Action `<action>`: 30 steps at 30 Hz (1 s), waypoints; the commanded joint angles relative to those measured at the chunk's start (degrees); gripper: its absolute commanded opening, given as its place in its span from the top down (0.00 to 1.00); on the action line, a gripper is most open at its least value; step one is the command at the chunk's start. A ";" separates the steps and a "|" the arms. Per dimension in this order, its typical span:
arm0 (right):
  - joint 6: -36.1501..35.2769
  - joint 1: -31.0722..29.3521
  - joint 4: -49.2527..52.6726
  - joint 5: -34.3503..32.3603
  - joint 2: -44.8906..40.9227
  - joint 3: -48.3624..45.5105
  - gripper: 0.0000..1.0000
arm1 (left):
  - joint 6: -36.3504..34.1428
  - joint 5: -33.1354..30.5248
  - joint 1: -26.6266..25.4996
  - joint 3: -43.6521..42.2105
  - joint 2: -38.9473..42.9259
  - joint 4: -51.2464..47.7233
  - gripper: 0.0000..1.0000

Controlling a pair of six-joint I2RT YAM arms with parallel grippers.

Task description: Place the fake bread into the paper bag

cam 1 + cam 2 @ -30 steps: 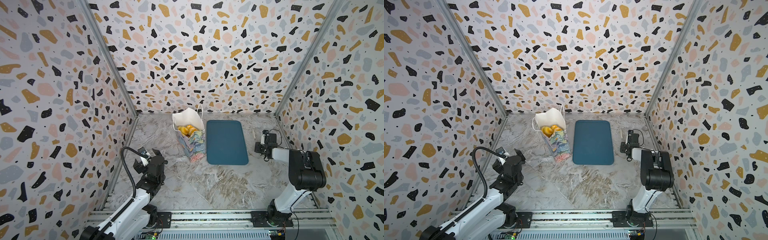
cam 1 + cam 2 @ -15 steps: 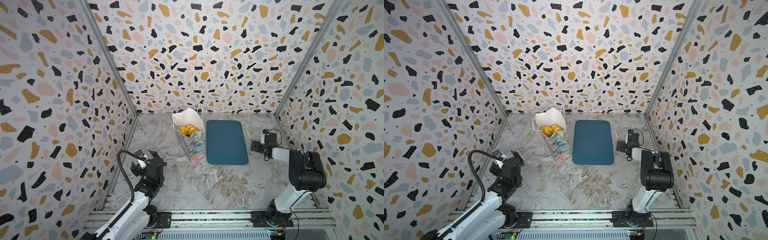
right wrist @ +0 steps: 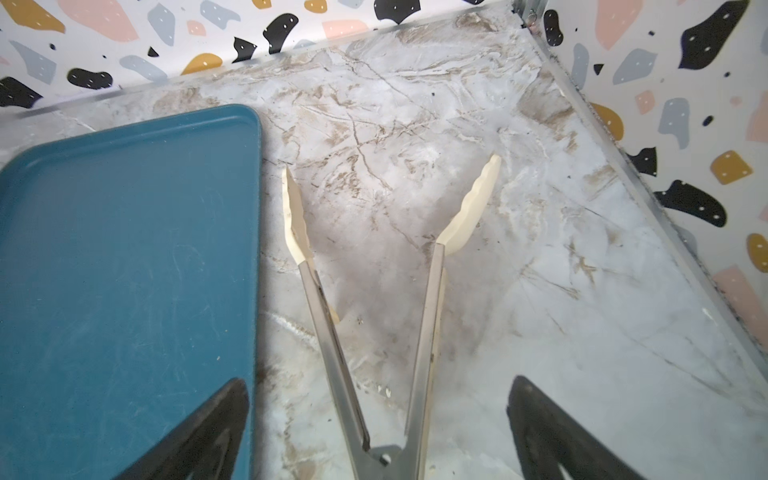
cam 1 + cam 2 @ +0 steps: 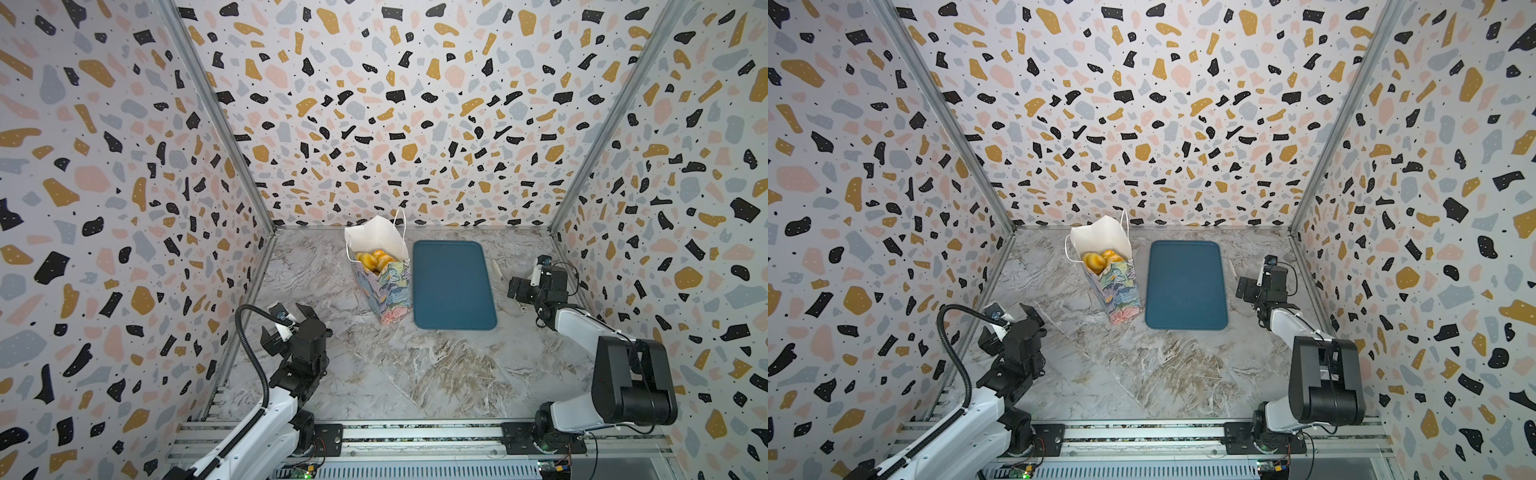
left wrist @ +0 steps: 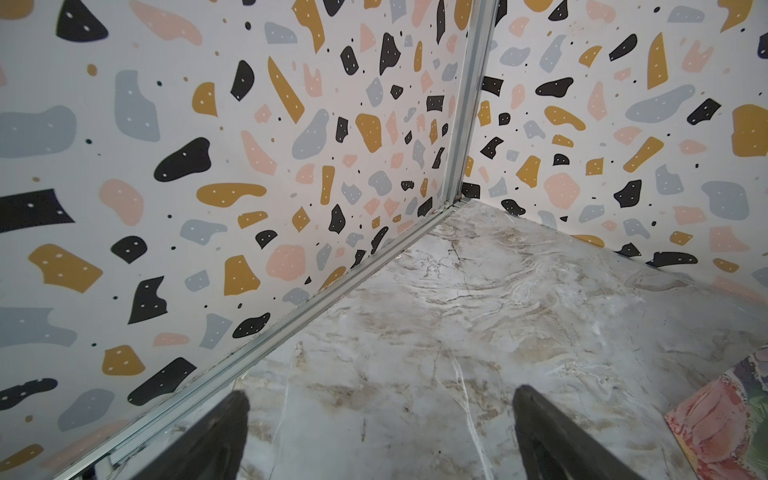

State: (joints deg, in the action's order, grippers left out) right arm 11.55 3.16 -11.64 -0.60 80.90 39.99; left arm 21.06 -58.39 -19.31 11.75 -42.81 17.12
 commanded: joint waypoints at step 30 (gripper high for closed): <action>8.61 -0.43 -23.29 -15.44 -20.32 -25.50 0.01 | -16.01 14.94 7.99 -5.16 -32.20 53.42 0.01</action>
State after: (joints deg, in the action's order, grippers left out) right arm 21.39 2.98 -29.69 -12.95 60.27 15.03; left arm 6.96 -45.84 -11.77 6.37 -72.29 61.21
